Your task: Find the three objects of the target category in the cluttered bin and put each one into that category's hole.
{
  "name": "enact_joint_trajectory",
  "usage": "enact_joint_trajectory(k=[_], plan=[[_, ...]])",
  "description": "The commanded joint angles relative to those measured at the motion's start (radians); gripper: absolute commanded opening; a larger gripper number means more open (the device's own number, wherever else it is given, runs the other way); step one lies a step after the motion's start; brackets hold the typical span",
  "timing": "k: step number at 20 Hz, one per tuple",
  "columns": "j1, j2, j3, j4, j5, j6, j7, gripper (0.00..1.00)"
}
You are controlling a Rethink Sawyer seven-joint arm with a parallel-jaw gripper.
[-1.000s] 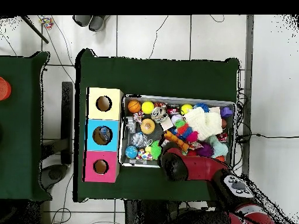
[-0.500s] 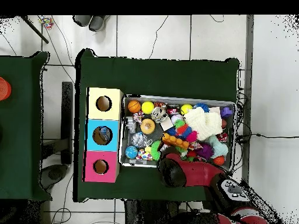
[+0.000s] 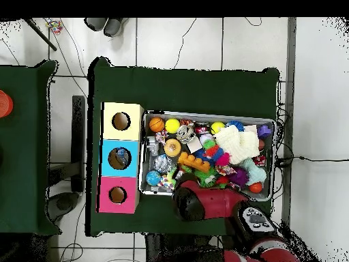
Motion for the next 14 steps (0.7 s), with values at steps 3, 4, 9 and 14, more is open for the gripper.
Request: enact_joint_trajectory(k=[3,4,9,14], plan=[[0.079,0.029,0.046,0.131,-0.006,-0.017,0.104,1.0],[0.082,0.031,0.048,0.133,-0.009,-0.021,0.102,1.0],[0.1,0.048,0.036,0.134,-0.023,-0.054,0.093,1.0],[0.106,0.061,0.027,0.133,-0.036,-0.078,0.087,1.0]])
